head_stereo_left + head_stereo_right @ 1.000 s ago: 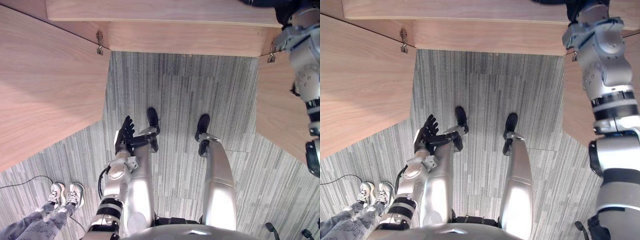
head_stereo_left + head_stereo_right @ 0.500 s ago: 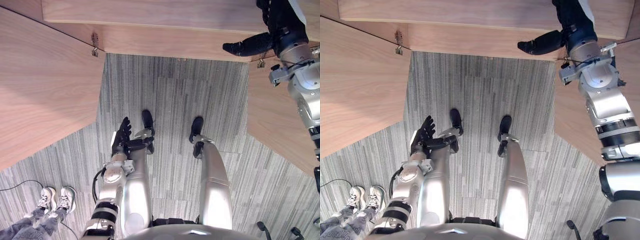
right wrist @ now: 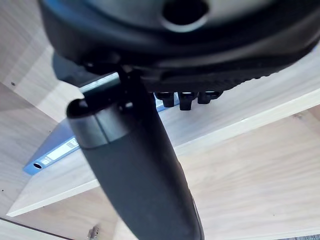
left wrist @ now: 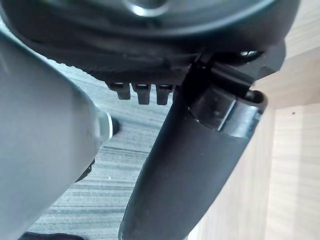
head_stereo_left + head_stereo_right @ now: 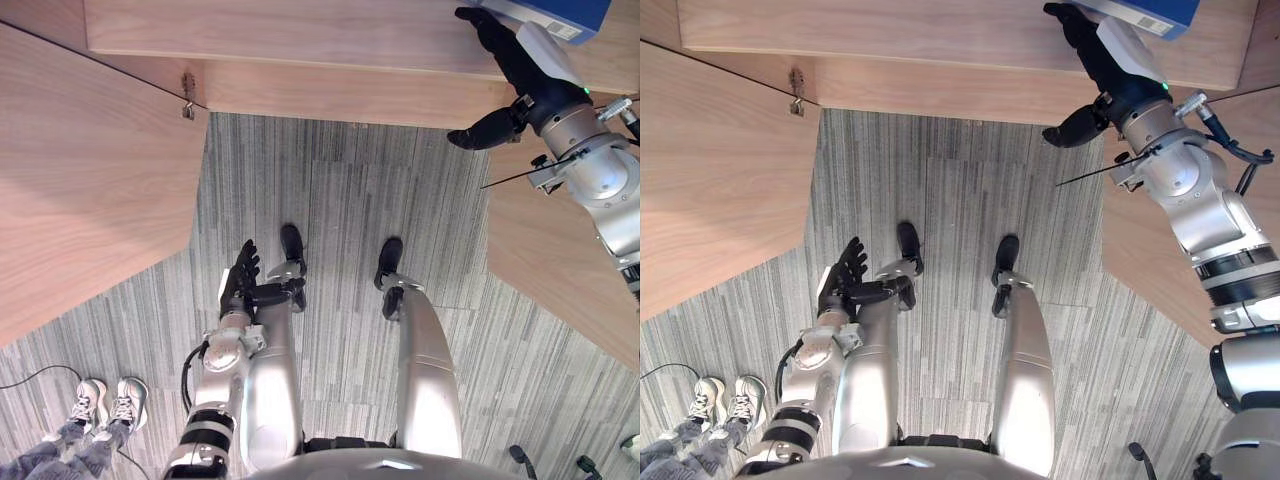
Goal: Walk over to the cabinet, pick up the folder, carry it to the office cabinet, place the folder inside the office cabinet, then close the office cabinet door
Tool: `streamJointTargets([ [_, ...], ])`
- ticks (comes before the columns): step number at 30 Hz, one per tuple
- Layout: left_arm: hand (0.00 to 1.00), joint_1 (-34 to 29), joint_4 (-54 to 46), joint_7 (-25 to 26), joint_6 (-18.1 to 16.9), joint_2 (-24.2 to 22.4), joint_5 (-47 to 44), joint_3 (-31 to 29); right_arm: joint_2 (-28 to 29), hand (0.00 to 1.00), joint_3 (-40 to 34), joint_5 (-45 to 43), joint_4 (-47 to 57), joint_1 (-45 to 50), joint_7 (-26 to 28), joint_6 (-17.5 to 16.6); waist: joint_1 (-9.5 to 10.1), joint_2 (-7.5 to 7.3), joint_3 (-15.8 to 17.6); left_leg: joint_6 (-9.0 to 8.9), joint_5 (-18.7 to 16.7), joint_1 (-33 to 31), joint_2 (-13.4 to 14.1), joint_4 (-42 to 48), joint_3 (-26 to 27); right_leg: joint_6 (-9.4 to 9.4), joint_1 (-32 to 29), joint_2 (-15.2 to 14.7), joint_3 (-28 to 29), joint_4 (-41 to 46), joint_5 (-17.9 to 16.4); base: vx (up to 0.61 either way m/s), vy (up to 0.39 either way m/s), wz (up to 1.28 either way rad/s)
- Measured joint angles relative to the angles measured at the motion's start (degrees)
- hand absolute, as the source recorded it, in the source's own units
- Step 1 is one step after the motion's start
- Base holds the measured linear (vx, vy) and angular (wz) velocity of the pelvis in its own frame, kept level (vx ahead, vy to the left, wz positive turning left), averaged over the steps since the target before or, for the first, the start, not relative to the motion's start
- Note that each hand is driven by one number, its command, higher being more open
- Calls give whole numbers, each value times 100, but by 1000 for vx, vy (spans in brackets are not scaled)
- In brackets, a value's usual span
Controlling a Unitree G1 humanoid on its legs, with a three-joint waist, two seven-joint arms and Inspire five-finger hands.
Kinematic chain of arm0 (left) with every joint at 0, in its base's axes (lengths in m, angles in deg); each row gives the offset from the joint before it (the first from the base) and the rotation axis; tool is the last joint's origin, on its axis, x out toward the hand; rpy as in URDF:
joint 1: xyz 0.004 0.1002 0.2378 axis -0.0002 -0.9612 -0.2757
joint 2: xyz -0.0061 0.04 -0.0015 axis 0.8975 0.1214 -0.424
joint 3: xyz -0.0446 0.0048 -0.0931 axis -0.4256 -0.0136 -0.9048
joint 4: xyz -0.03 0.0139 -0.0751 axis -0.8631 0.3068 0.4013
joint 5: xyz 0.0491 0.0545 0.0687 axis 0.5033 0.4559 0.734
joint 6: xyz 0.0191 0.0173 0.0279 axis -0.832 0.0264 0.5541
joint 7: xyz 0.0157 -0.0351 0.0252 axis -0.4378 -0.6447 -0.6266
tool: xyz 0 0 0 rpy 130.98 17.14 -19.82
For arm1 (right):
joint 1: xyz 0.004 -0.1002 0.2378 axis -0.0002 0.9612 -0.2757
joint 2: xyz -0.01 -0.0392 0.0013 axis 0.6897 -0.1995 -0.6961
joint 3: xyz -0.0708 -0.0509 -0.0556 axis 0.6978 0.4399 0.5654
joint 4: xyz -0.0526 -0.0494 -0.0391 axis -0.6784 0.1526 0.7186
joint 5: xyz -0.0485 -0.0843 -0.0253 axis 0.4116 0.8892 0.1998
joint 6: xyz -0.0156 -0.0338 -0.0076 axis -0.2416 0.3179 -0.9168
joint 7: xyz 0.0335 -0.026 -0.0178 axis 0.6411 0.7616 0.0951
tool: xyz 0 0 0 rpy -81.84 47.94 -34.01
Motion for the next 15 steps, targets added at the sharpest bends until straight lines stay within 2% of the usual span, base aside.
streamJointTargets([
  [7, 100, -14, -57, -35, -1, -34, 4, -26, 20, 100, -204, -314, 323, 309, -20, -28, 14, -22, -12, -2, 0, 6, 4, -7, 19, 0, -2, 5, -3, -21, 0, 0, 0, 0],
  [9, 100, -14, -69, -27, -1, -35, 5, -30, 138, 100, -487, -532, 639, 618, -42, -41, 29, -22, -12, -3, 0, 5, 4, -6, 22, 0, -5, 5, -1, -21, 0, 0, 0, 0],
  [12, 100, -14, -98, -10, -2, -52, 7, -55, 685, 100, -1167, -745, 1067, 932, -224, -51, 27, -22, -12, -4, -1, -6, 4, 7, 26, 0, -20, 5, 4, -13, 0, 0, 0, 0],
  [13, 100, -14, -128, 11, -1, -77, 7, -70, 950, 0, -1482, -750, 1248, 964, -353, -56, 23, -22, -11, -5, -4, -20, 4, 22, 30, 0, -38, 5, 11, -1, -1, 0, 0, 0],
  [15, 100, -11, -193, 28, -3, -133, 8, -76, 1233, 0, -1853, -810, 1479, 967, -624, -104, 39, -22, -11, -34, -54, -62, 27, 106, 35, 1, -64, 13, 17, 23, -2, 8, 17, -6],
])
